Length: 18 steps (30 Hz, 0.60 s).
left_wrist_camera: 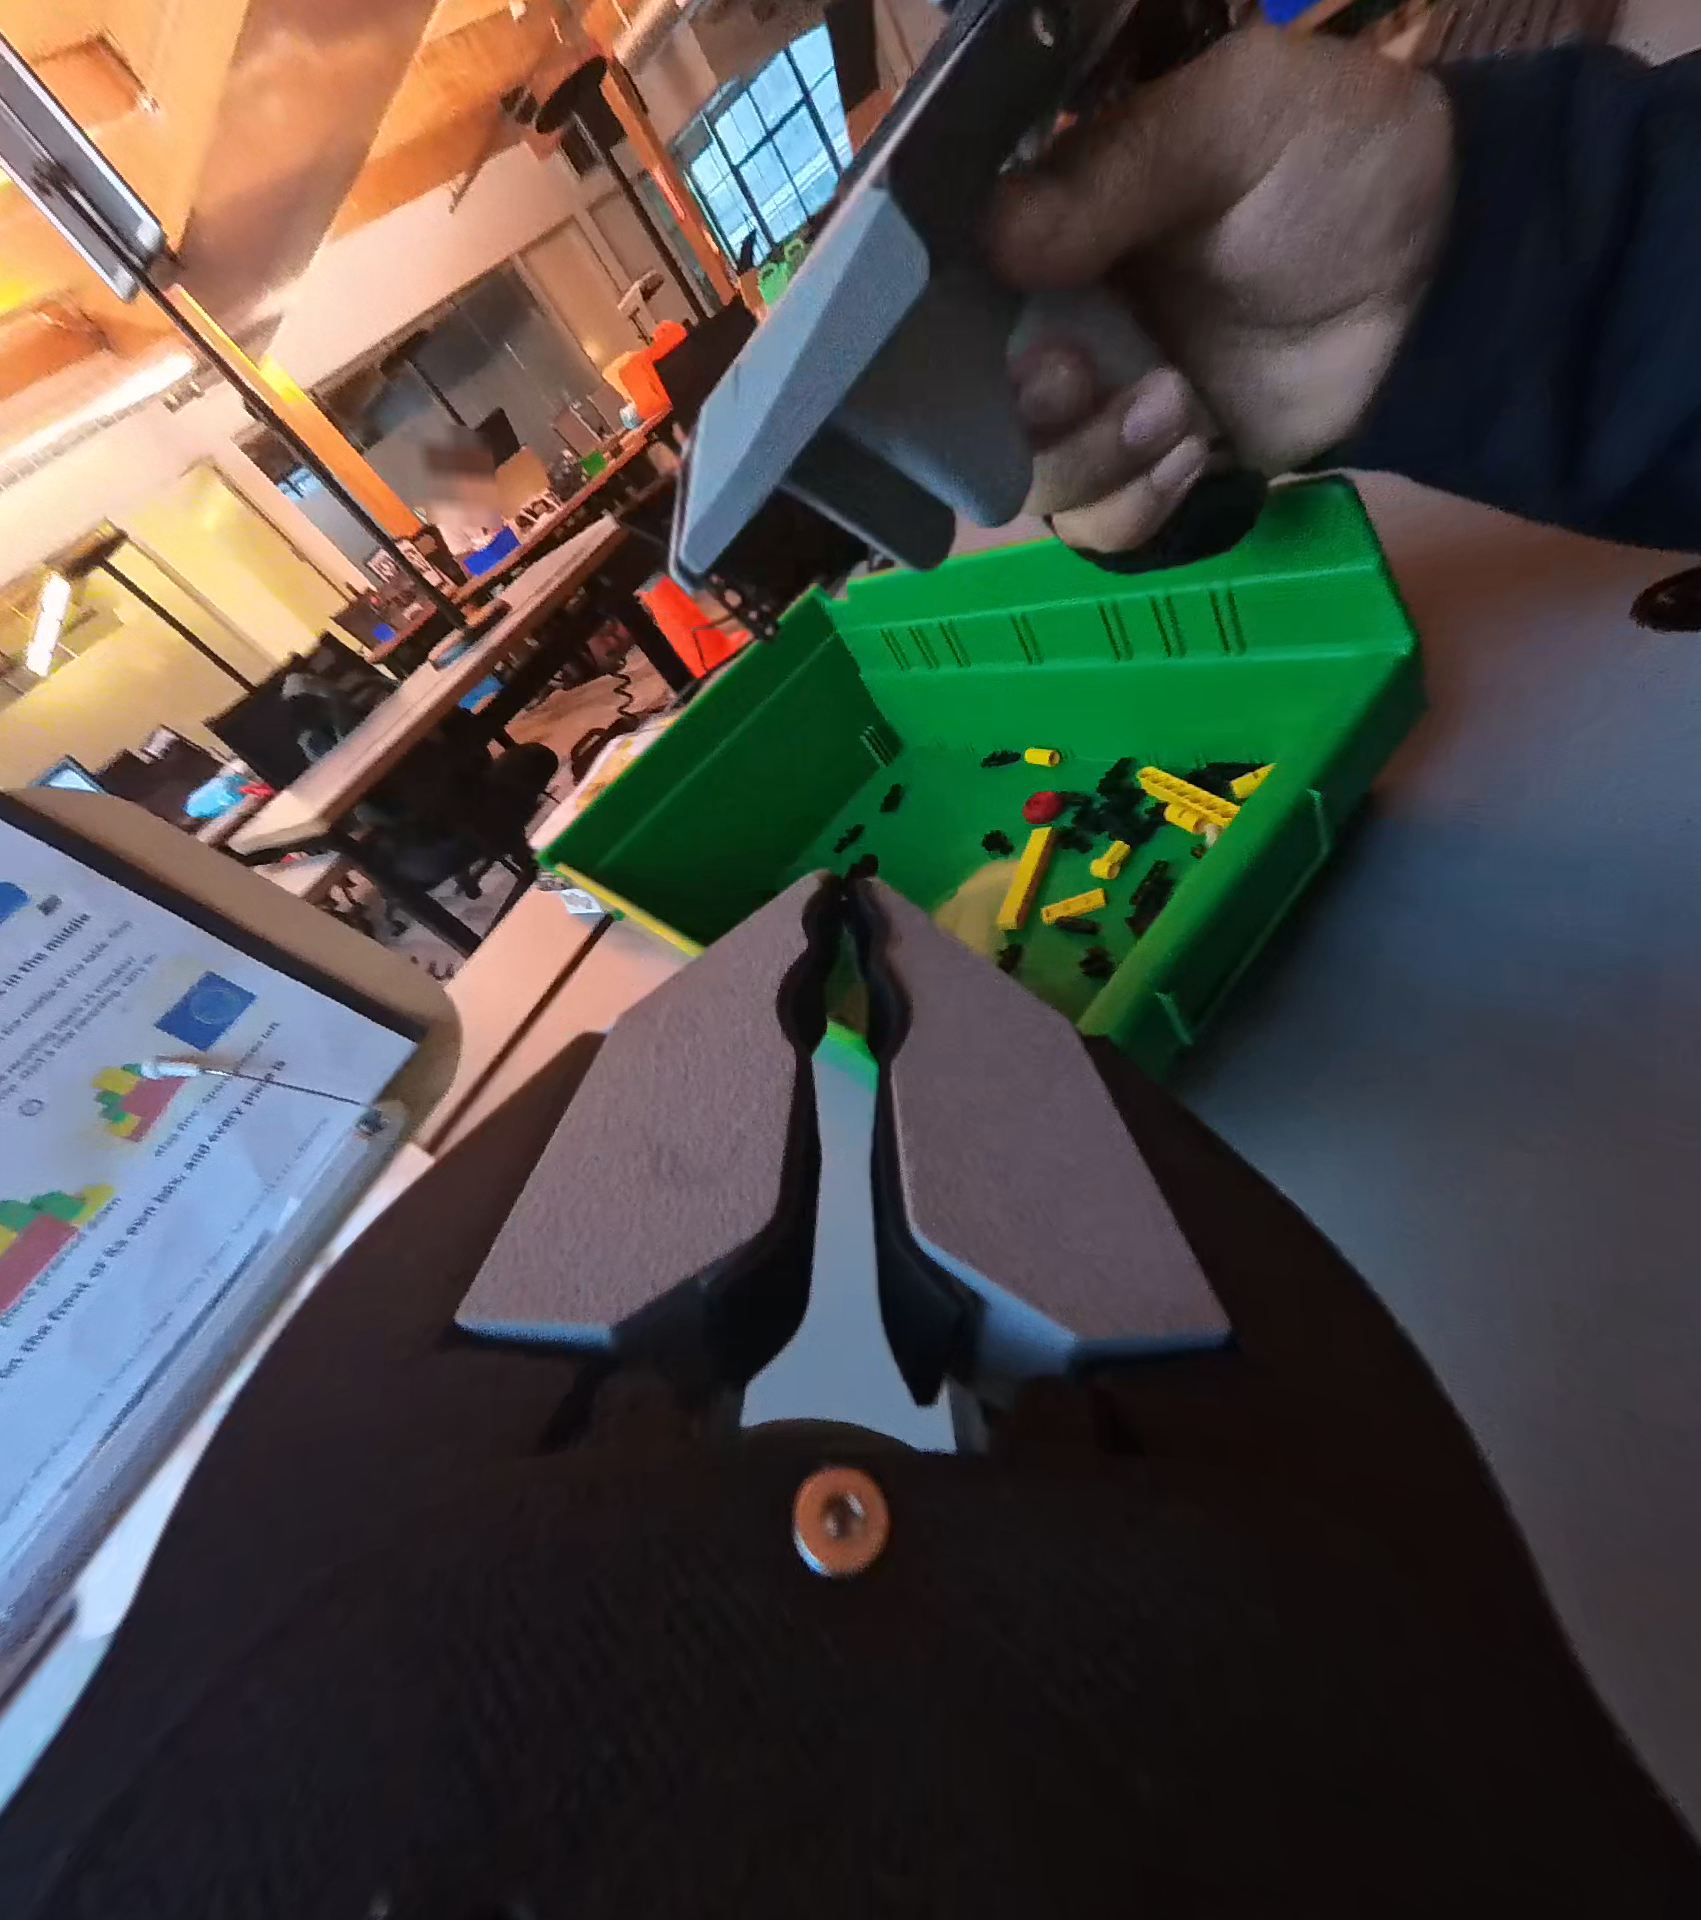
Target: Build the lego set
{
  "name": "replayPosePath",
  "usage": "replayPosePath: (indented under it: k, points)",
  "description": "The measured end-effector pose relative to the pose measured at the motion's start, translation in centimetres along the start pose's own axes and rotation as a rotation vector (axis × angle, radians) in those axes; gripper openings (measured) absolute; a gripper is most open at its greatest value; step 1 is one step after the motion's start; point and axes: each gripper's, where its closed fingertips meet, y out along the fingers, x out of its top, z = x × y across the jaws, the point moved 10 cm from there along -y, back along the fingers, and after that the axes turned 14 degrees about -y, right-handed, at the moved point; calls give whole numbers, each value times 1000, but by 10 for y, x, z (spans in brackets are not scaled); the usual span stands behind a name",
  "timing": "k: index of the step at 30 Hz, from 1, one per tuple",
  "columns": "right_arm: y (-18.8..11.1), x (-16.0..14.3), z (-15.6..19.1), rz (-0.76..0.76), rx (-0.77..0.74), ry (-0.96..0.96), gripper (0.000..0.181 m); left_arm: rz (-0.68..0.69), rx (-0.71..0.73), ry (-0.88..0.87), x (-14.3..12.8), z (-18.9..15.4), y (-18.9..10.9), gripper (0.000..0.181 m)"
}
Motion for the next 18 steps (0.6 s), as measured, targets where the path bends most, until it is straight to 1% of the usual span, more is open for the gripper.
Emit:
replayPosePath:
  k: [1,2,3,4,5,7,9,11,14,16,18]
  points:
    - [0,-4,-1,71,-34,-28,1,-2,-14,-32,0,1,1,0]
    - [2,-10,-2,176,-73,-70,20,-5,-27,-60,-1,2,1,0]
    - [6,-18,-4,288,-123,-120,28,-2,-37,-87,-1,4,2,0]
    - [10,-24,-5,382,-165,-172,27,0,-44,-110,-2,6,3,0]
    - [13,-29,-4,436,-178,-212,25,3,-51,-132,-3,7,3,0]
    - [19,-29,0,415,-147,-221,18,8,-62,-172,-5,10,4,0]
    - [19,-28,3,395,-94,-202,19,8,-75,-211,-6,12,5,0]
    - [18,-27,5,395,-88,-232,21,-2,-91,-246,-5,14,4,0]
    - [22,-20,19,327,-16,-338,19,-11,-133,-289,-5,15,4,0]
    - [27,-18,31,337,-4,-430,17,-21,-163,-325,-4,16,3,0]
    - [31,-18,36,347,-22,-490,6,-40,-201,-357,-2,16,2,0]
